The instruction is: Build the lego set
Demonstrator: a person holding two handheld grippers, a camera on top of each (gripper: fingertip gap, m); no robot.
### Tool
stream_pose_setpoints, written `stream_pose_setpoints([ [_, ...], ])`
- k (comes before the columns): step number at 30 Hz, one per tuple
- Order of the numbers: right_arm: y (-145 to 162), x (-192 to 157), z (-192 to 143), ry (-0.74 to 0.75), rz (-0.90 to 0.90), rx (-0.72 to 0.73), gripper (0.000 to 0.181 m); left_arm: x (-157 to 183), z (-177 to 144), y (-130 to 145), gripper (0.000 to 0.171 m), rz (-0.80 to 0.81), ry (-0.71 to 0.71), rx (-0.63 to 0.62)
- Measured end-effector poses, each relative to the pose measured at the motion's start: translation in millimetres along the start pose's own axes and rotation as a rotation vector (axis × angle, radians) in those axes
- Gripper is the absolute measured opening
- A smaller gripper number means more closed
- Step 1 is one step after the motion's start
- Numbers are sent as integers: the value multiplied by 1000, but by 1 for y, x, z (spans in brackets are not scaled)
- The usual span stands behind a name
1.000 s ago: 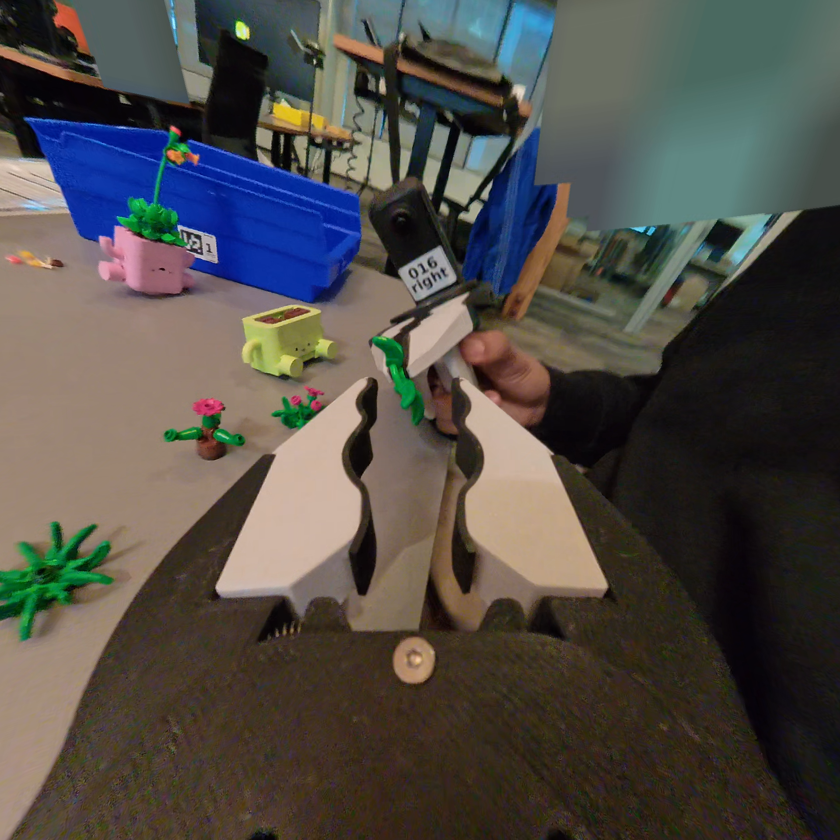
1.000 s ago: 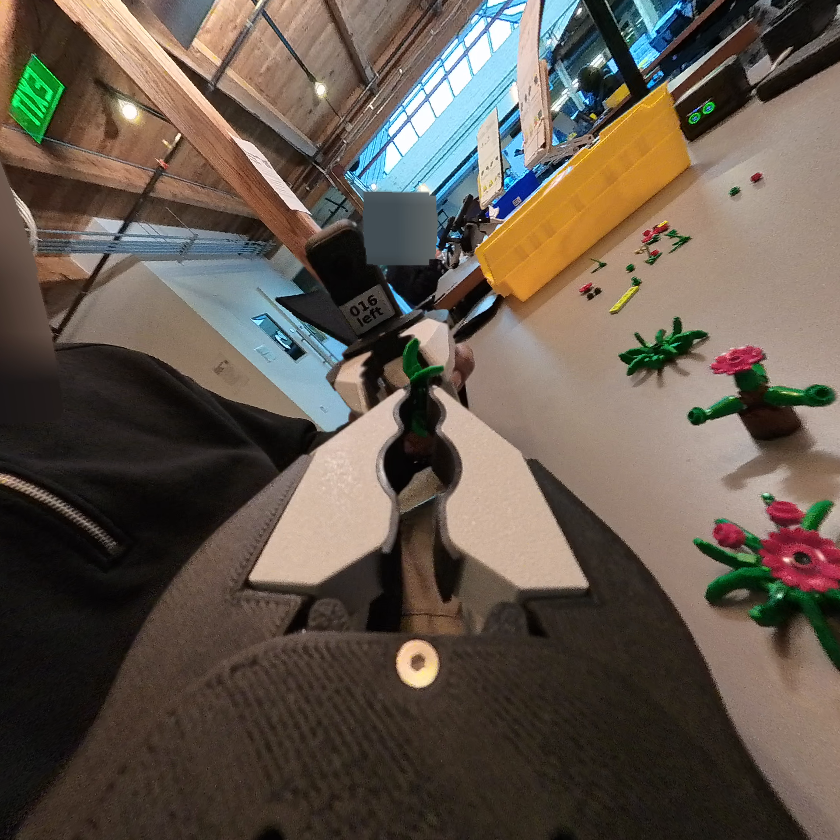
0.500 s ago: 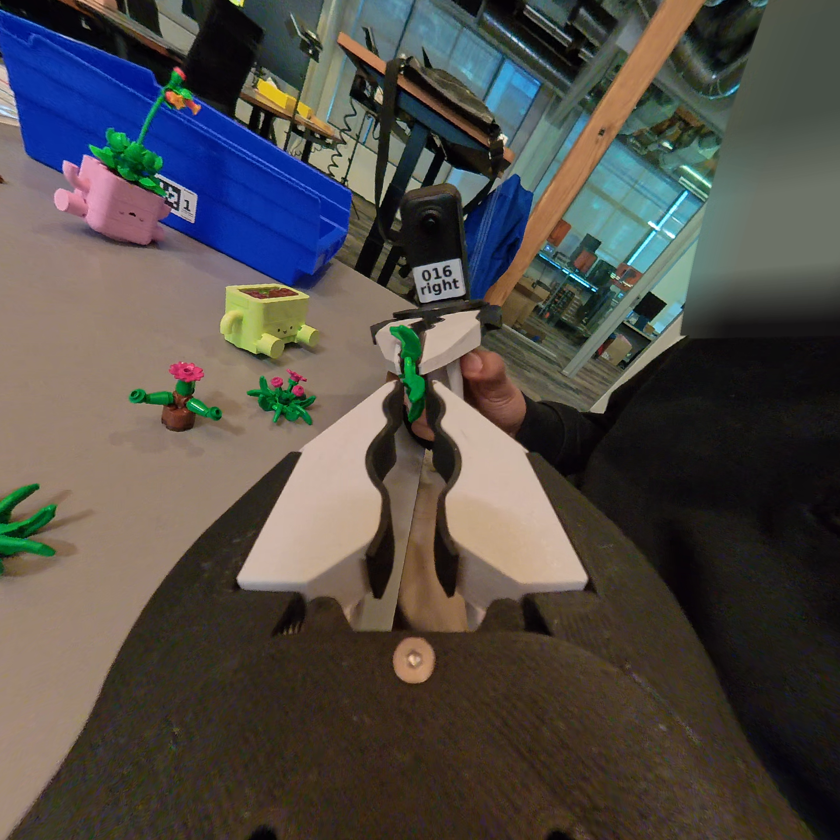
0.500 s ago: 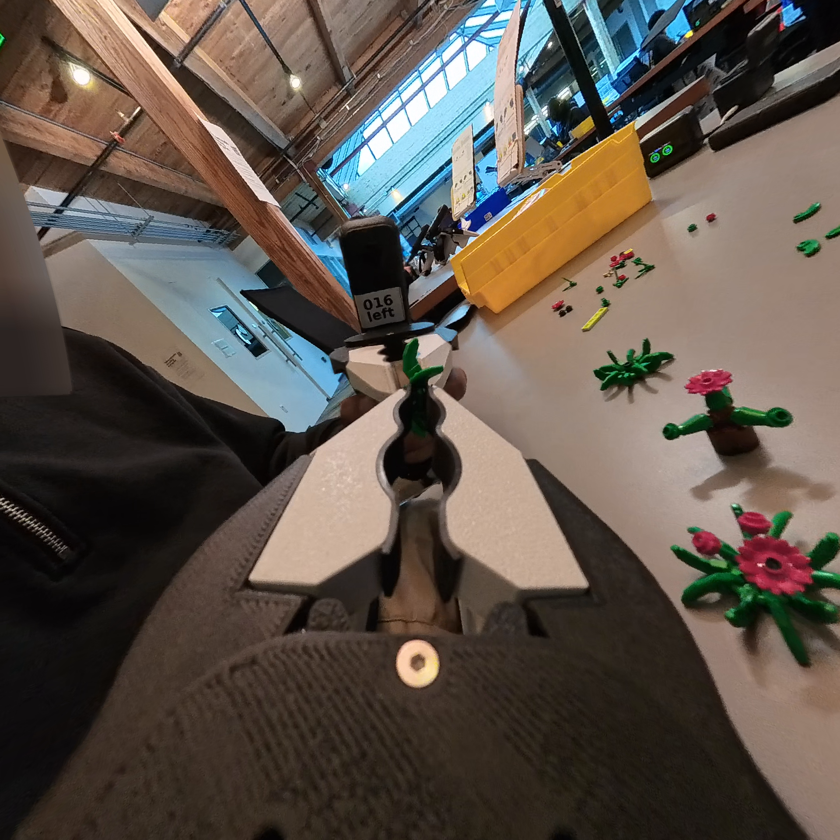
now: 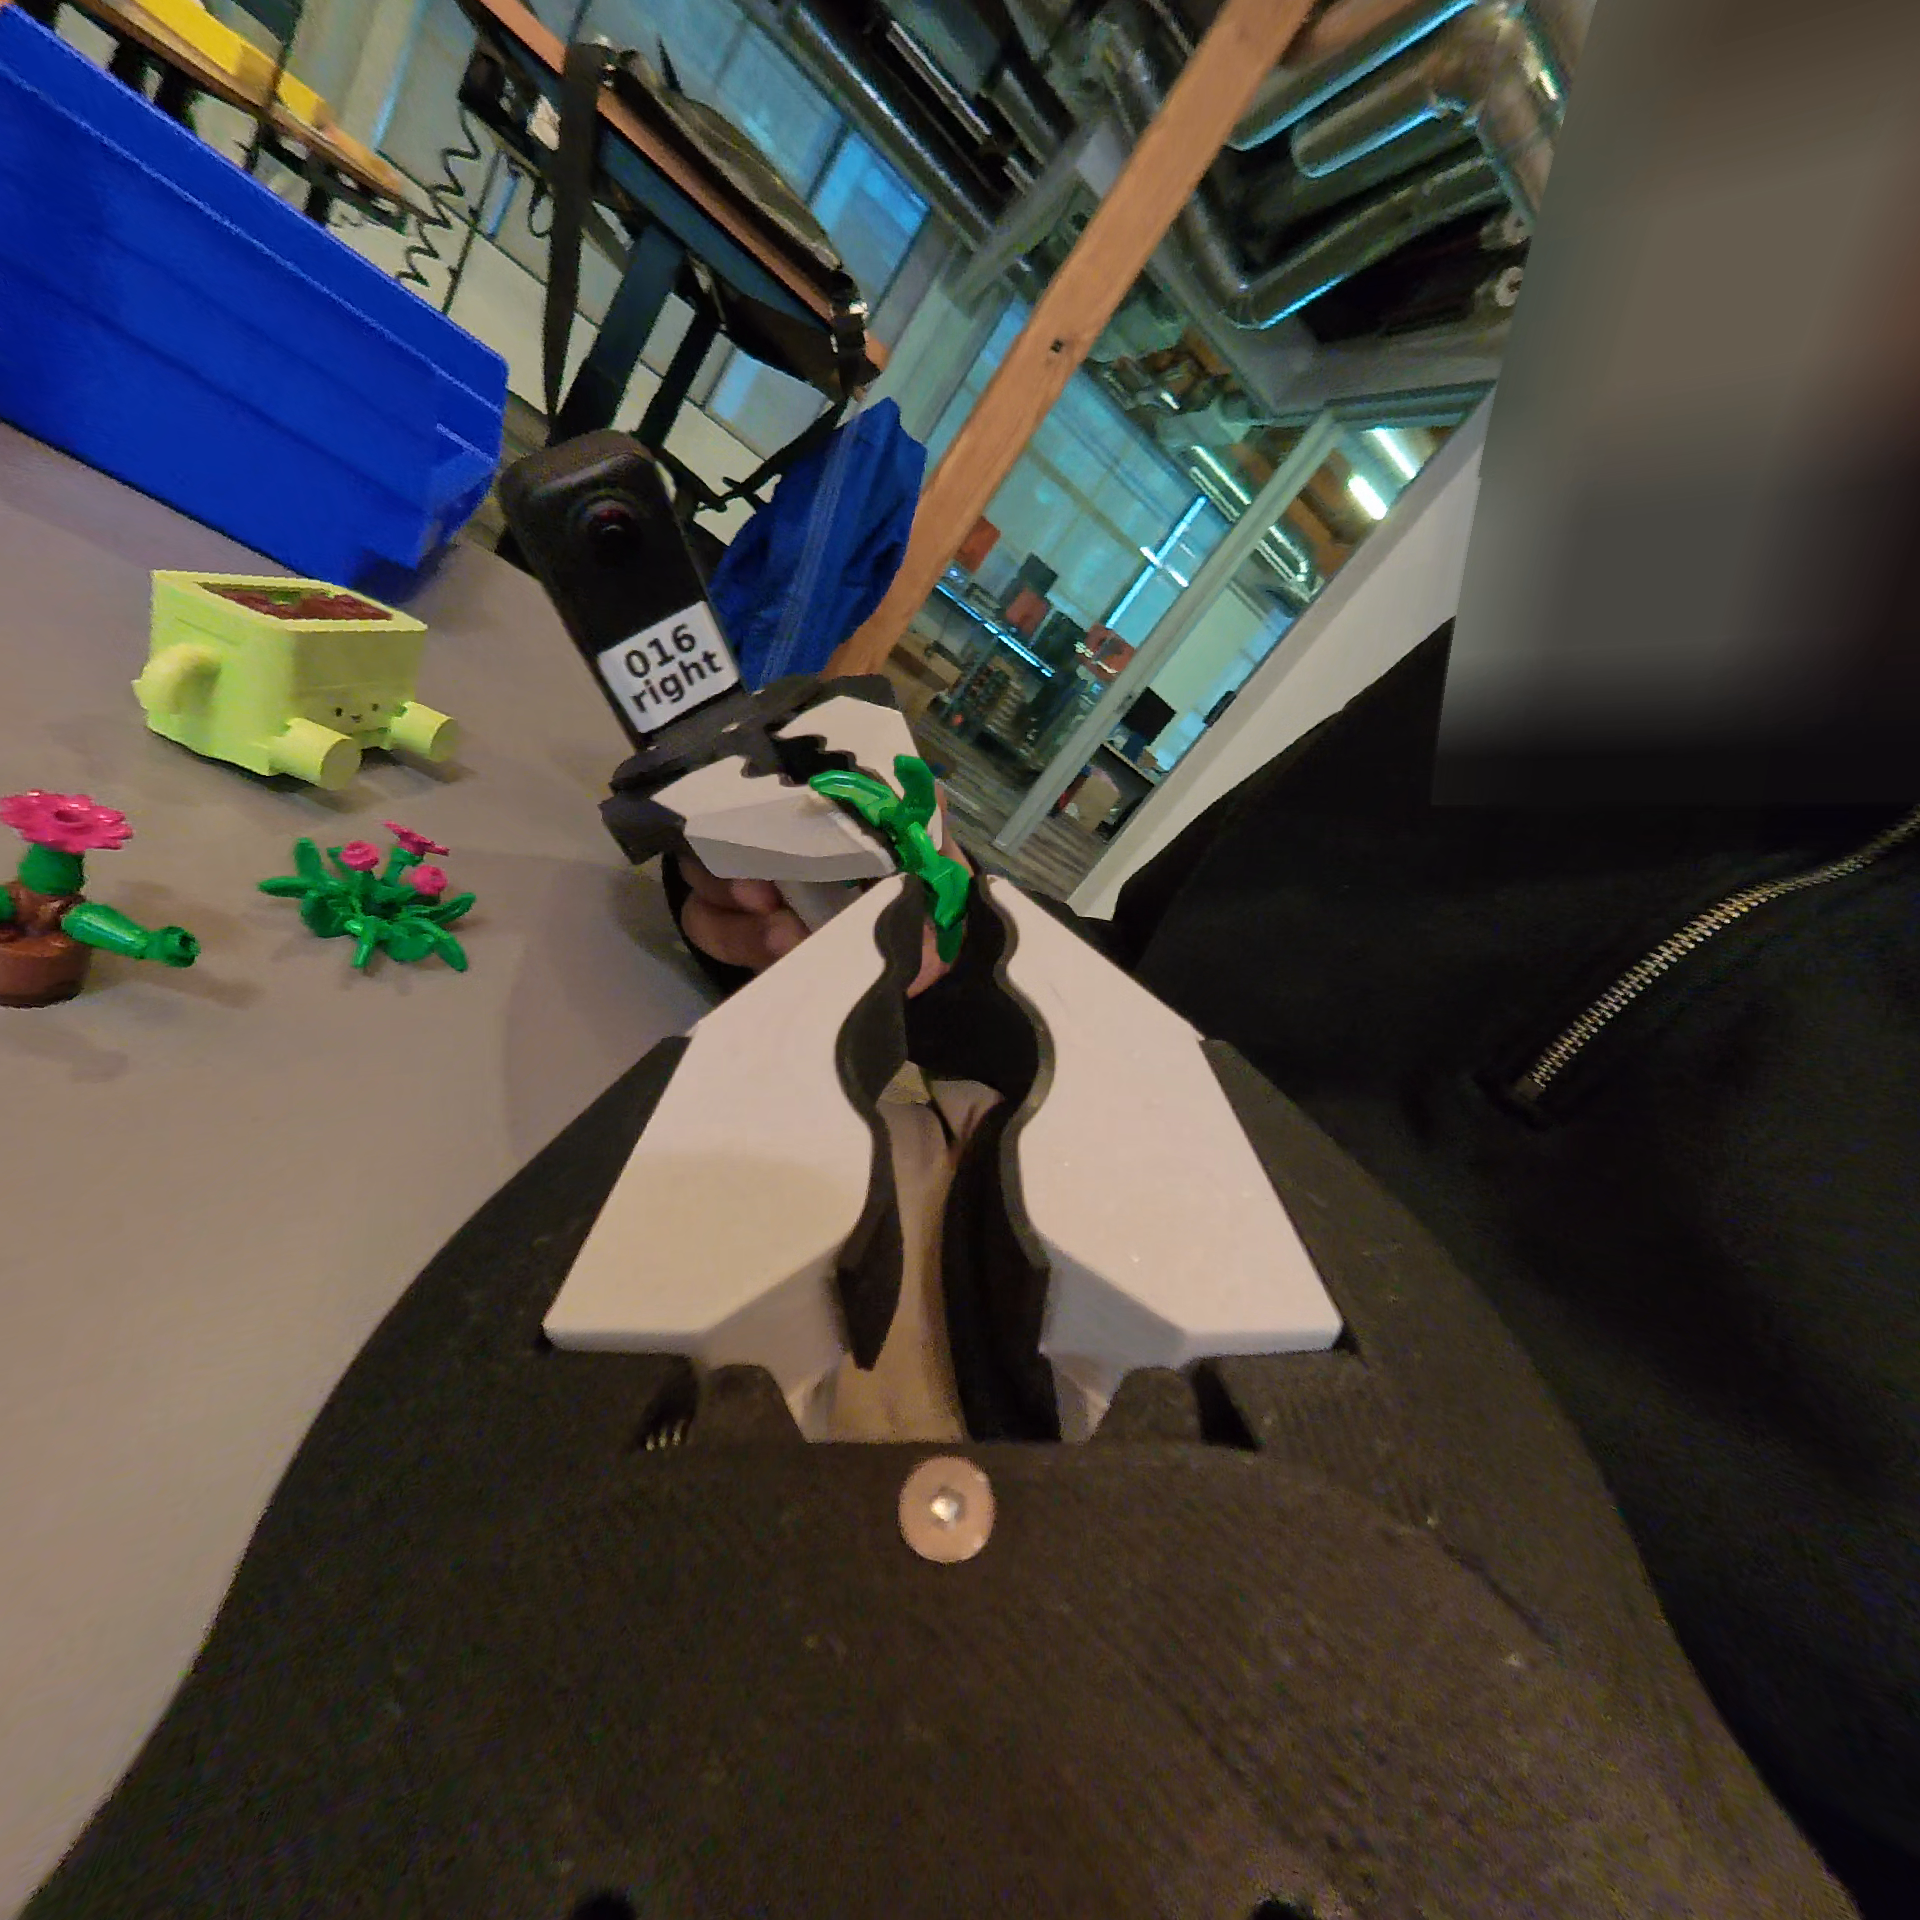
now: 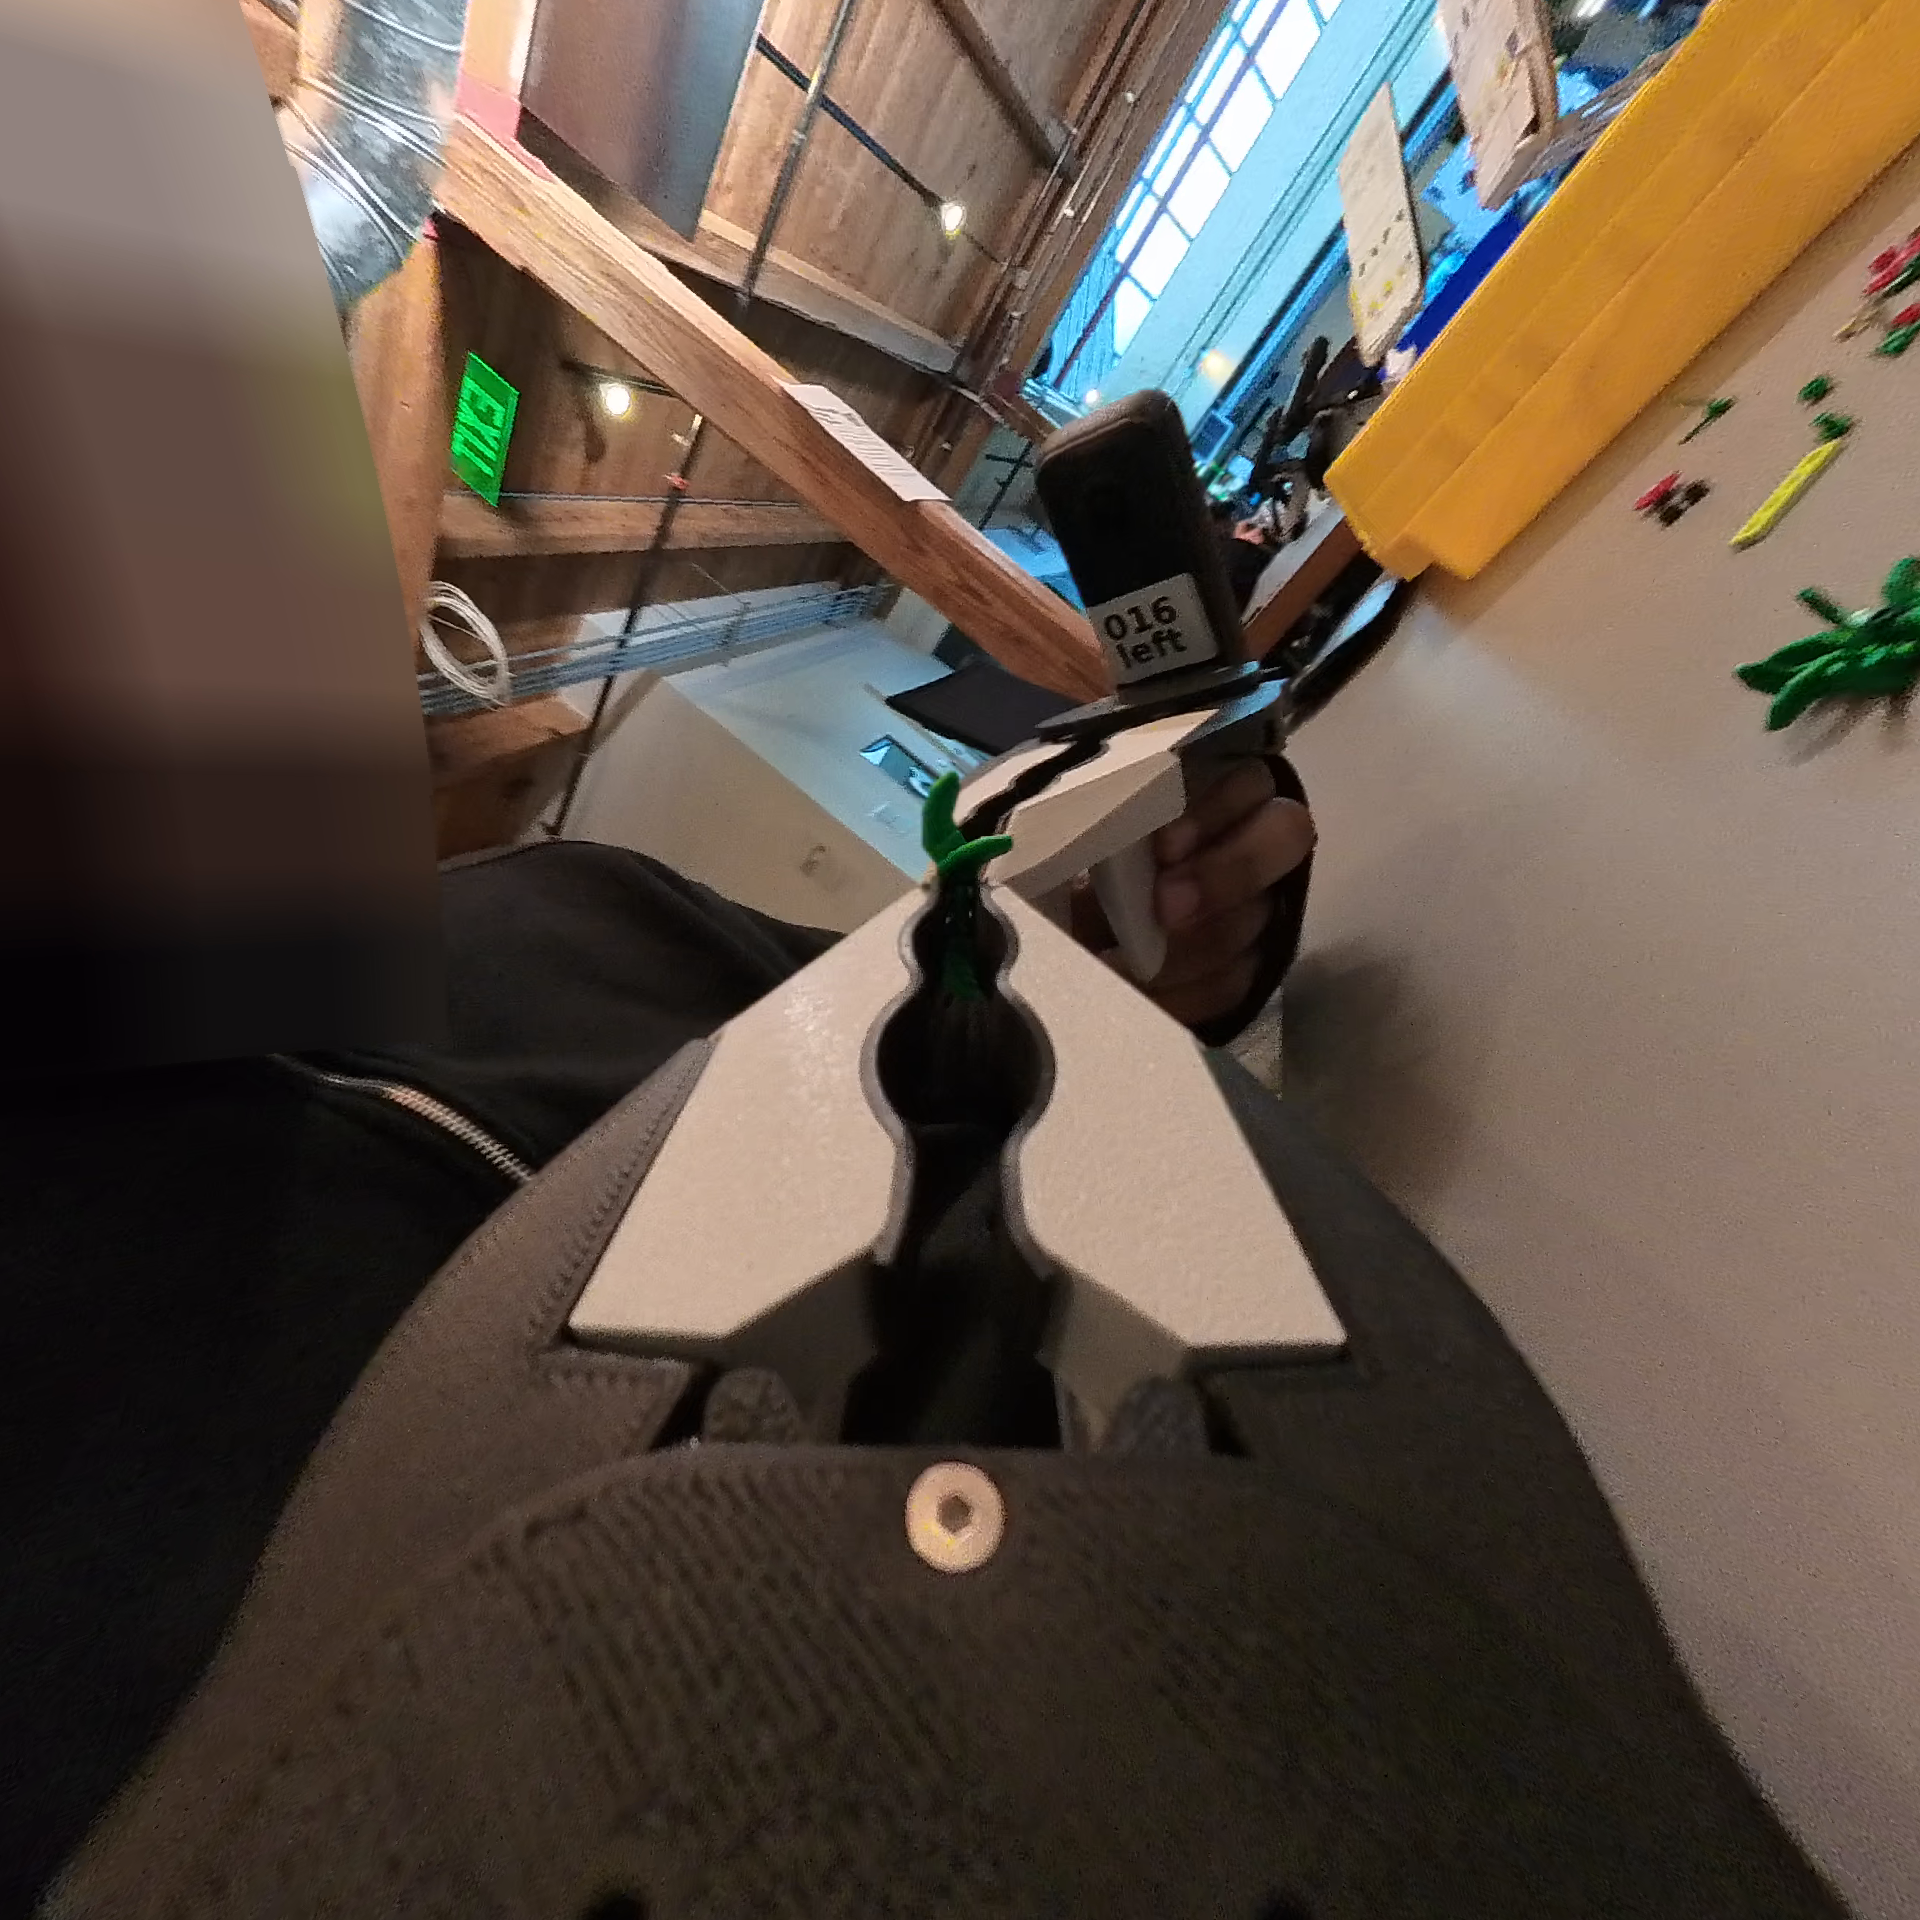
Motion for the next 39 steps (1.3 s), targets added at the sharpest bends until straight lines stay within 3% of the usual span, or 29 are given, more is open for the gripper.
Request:
stream_pose_setpoints([
  [19, -2, 4, -2, 49, -3, 16, 3, -7, -4, 4, 14, -16, -28, -13],
  [39, 1, 4, 0, 30, 13, -12, 3, -4, -3, 4, 5, -33, 25, -18],
])
Point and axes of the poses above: each gripper's, where its closed fingertips meet, z out along the fingers, y out of its underside, x = y × z across the jaws, the point moved 7 cm from there along -z, back along the fingers, and after that the axes turned 10 degrees about z, right-handed, at the moved point
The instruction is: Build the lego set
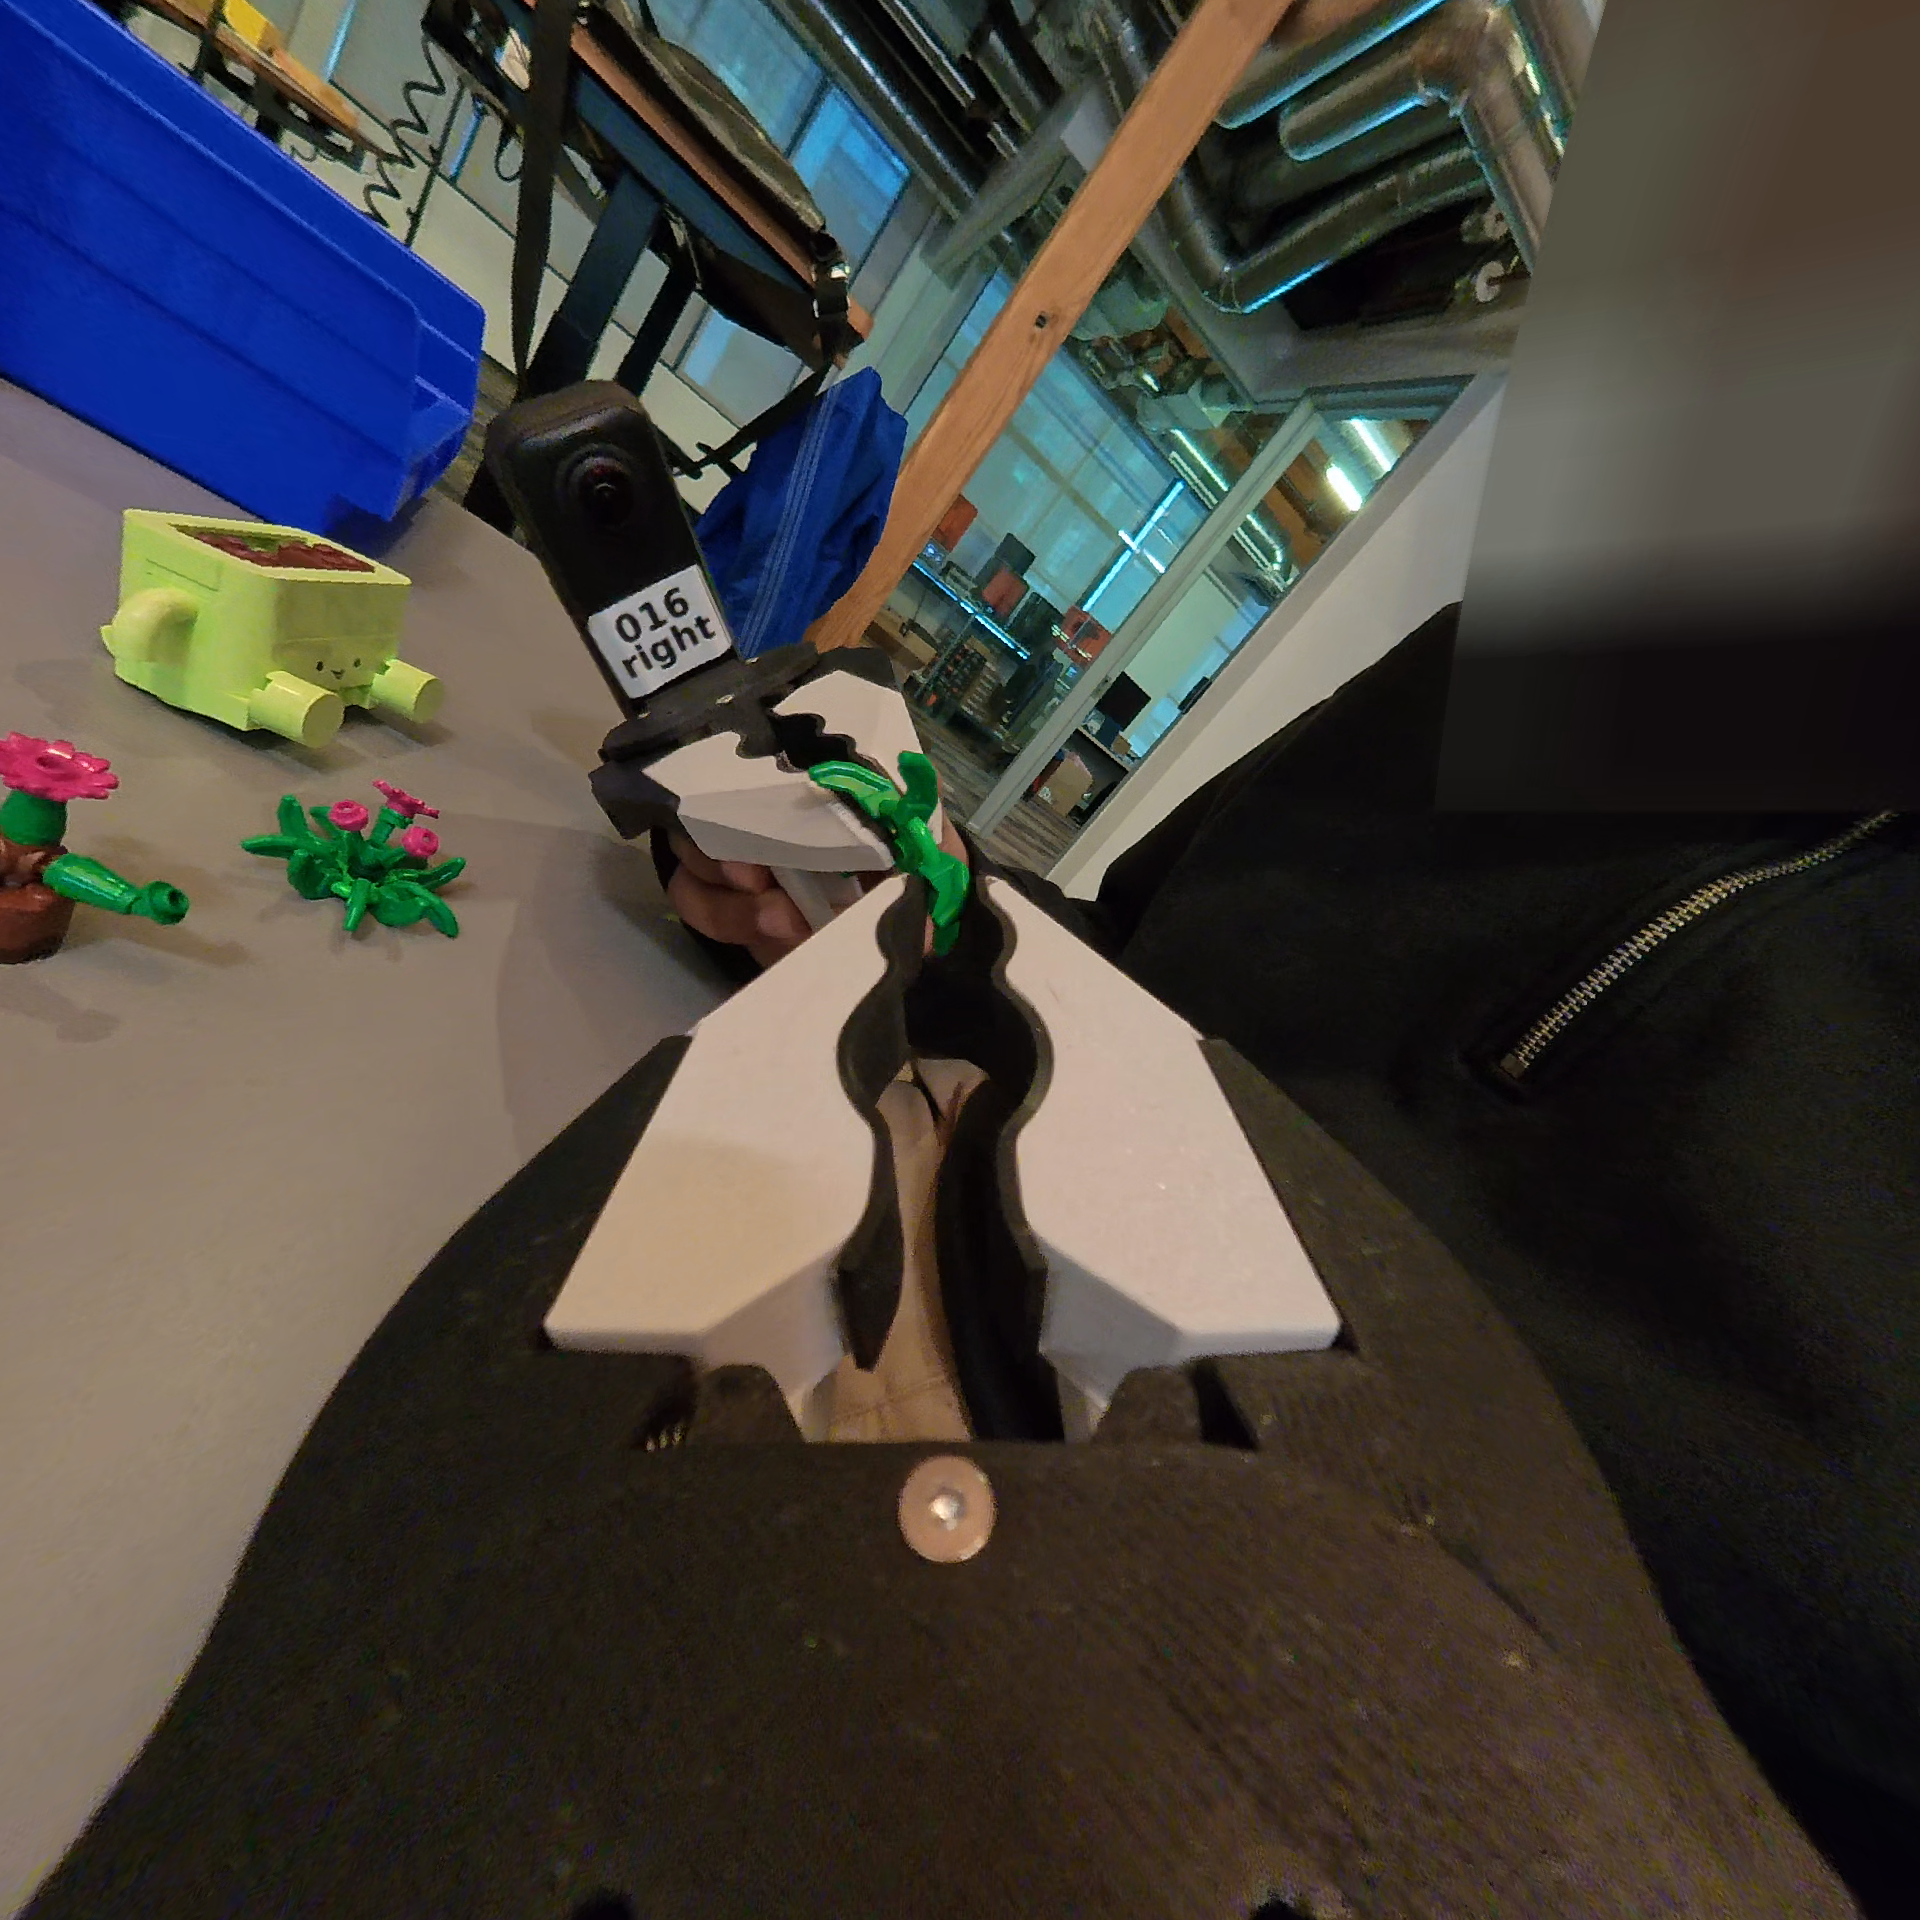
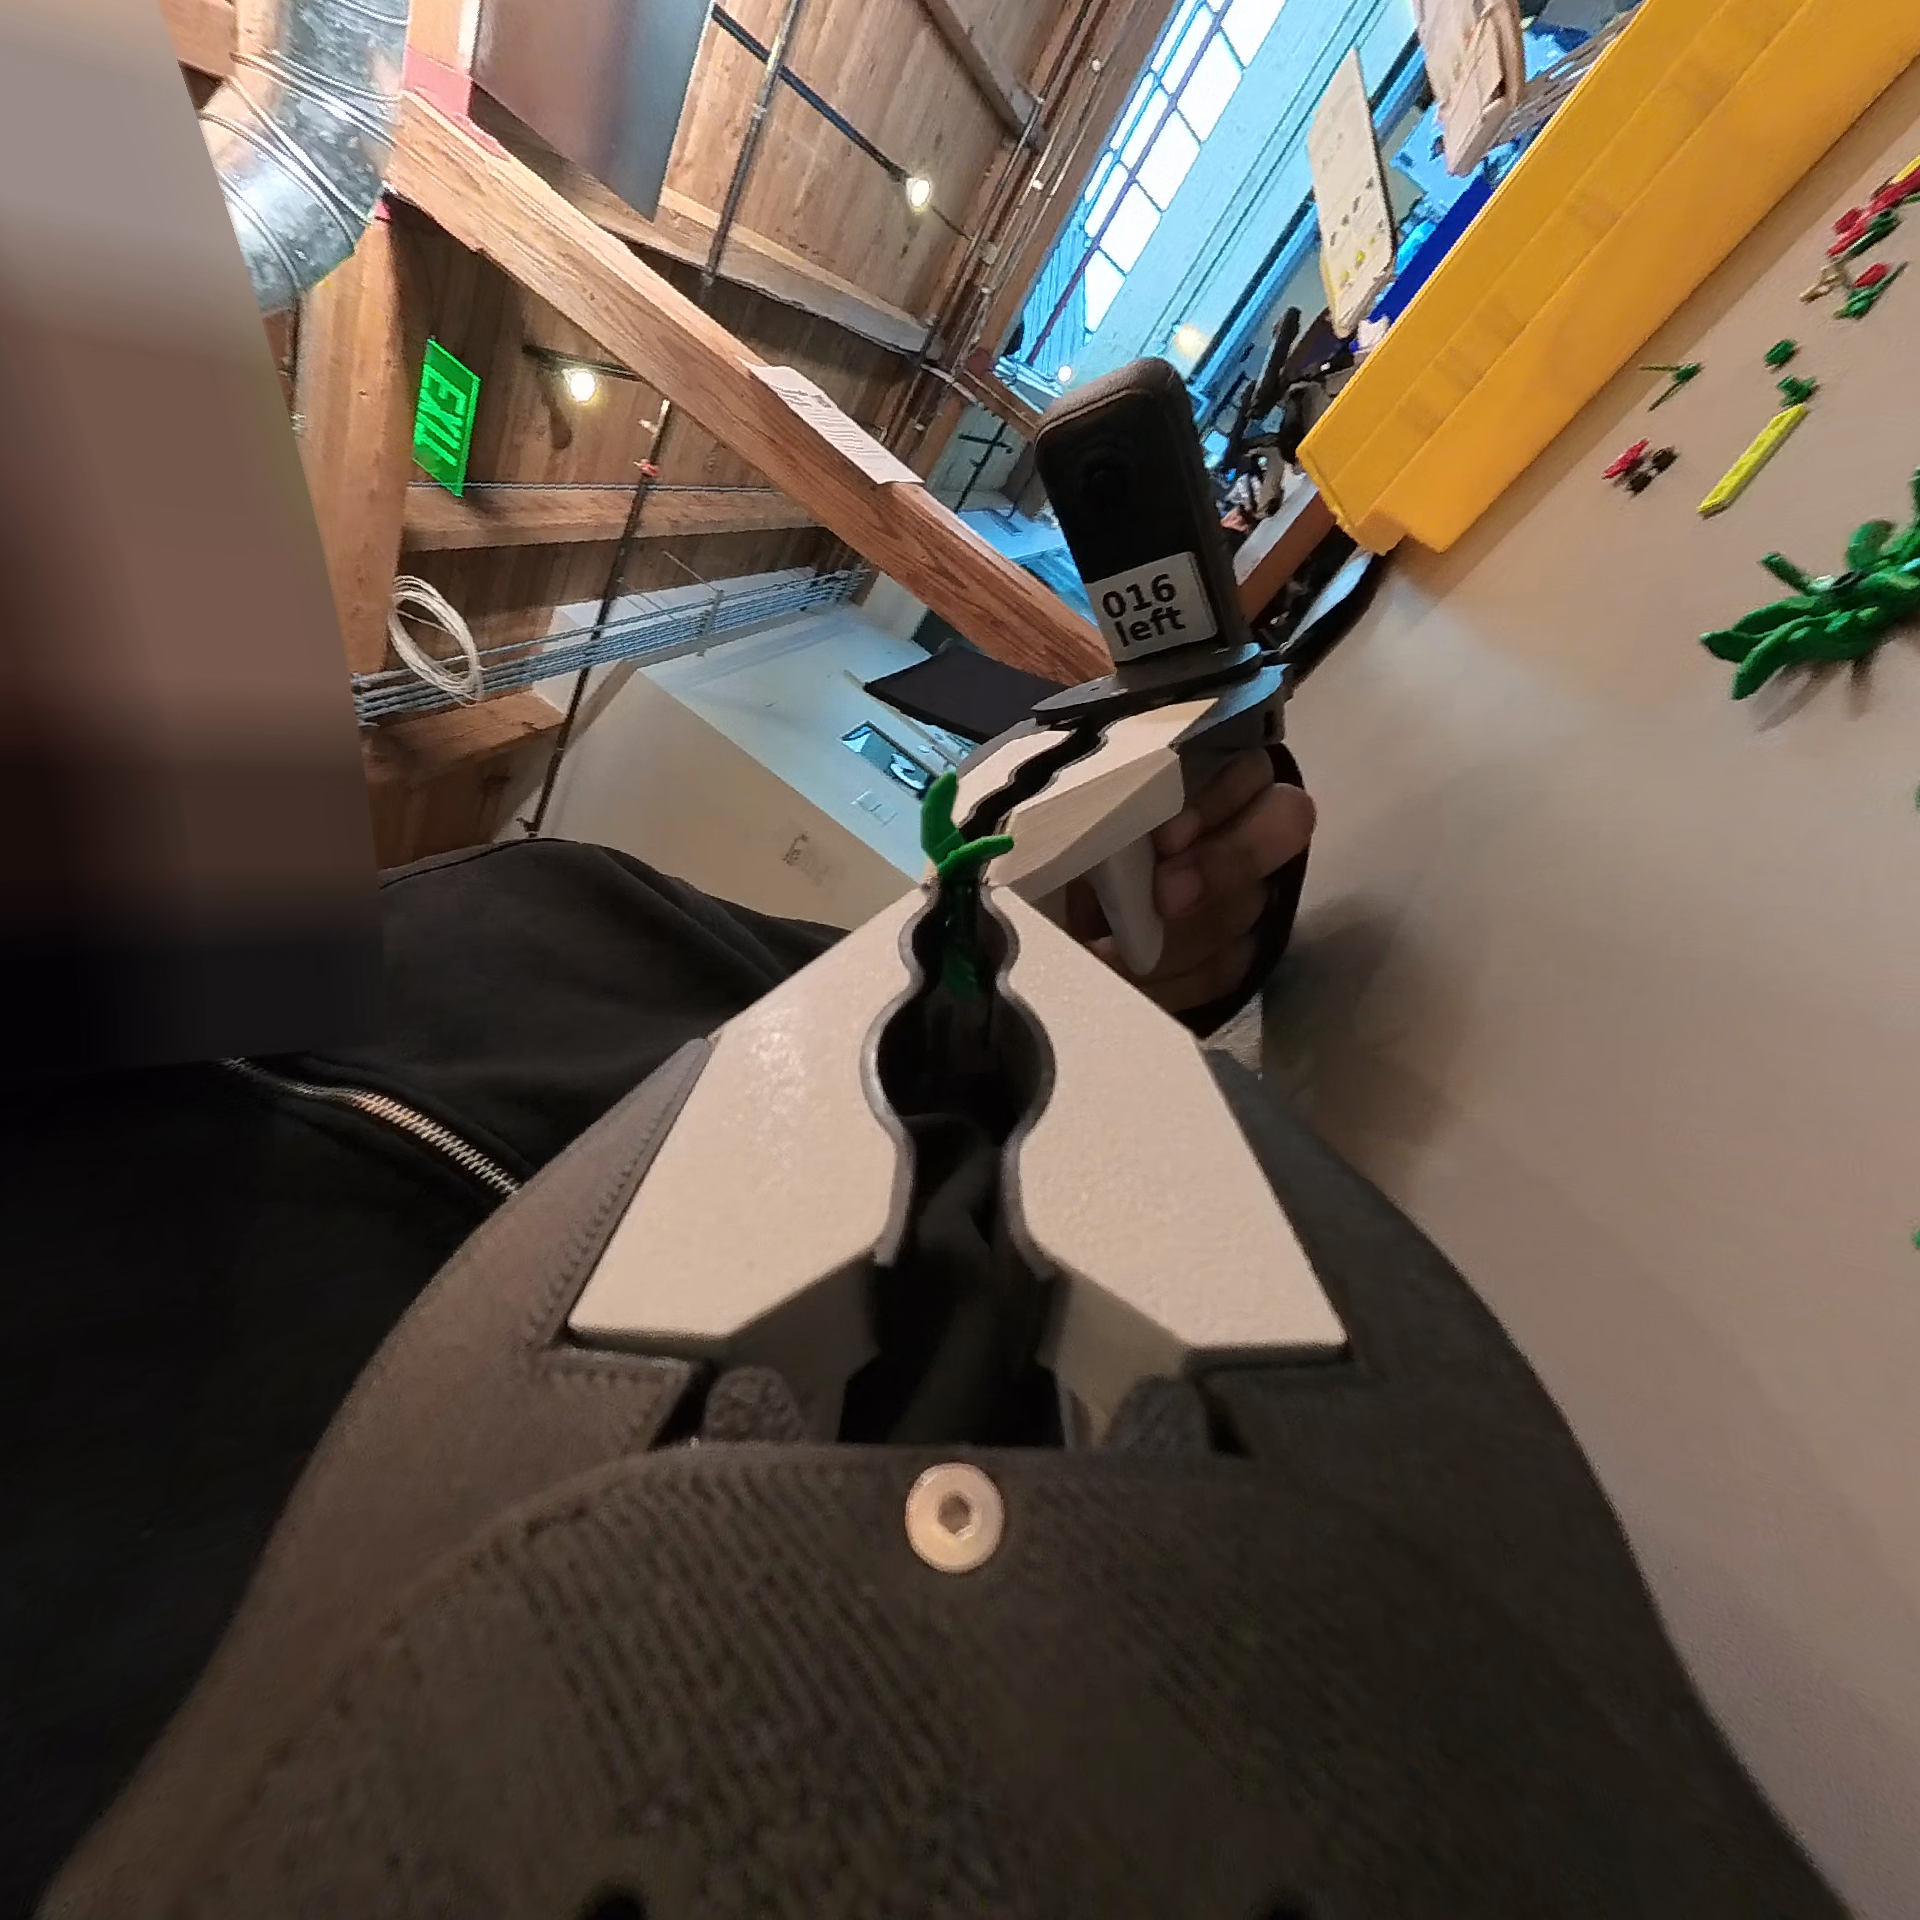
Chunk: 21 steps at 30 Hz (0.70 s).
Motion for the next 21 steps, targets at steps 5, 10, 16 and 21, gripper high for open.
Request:
stream_pose_setpoints([
  [5, 1, -1, 0, -25, 23, -14, 3, 2, 1, 0, 5, 6, 14, -2],
  [10, 2, -1, 1, -51, 42, -26, 3, 4, 2, 0, 5, 4, 38, -3],
  [16, 3, -1, 2, -75, 57, -34, 2, 5, 3, 0, 5, 6, 51, -1],
  [21, 3, -1, 2, -89, 64, -36, 3, 6, 3, 0, 5, 6, 60, 3],
])
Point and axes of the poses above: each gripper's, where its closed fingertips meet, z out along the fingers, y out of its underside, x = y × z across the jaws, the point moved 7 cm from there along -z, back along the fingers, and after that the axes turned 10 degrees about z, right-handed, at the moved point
